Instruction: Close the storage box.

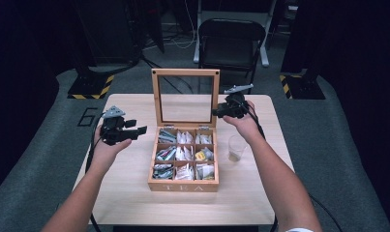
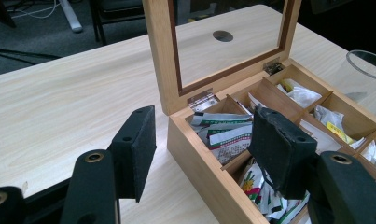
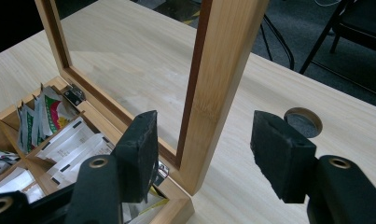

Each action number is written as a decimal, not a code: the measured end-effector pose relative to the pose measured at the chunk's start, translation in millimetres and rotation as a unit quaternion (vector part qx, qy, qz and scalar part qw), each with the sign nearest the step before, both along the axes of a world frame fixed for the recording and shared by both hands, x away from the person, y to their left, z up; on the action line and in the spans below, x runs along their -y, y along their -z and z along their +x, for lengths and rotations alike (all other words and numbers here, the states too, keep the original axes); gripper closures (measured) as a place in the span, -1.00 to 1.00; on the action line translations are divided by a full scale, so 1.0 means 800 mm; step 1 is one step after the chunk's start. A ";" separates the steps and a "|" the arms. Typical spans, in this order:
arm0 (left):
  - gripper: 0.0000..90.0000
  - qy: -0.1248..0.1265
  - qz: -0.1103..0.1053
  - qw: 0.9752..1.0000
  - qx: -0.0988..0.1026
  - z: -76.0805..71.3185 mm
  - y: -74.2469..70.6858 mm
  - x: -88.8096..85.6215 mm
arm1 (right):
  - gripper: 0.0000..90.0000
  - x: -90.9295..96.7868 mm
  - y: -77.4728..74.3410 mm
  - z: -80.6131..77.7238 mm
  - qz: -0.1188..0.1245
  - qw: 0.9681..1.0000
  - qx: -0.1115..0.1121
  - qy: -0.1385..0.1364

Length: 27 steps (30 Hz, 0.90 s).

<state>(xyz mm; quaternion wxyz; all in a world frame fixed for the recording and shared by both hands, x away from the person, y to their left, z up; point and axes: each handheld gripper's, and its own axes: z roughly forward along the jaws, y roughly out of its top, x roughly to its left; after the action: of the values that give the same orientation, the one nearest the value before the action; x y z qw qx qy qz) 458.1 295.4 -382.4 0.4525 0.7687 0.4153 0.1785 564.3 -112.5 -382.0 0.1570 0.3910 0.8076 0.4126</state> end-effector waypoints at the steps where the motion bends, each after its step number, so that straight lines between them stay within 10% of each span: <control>1: -0.10 0.000 0.000 1.000 0.000 0.000 0.000 0.000 | -0.10 -0.001 0.000 0.001 0.001 1.000 -0.002 0.001; 27: -0.10 -0.005 0.004 1.000 -0.004 -0.002 0.000 -0.005 | -0.13 -0.019 0.000 0.010 0.010 0.999 0.021 -0.024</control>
<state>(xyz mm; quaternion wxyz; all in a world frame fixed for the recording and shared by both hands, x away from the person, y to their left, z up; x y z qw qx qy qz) 456.6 299.4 -382.1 0.4468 0.7692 0.4199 0.1798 572.7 -97.3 -382.1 0.1600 0.3640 0.8094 0.4321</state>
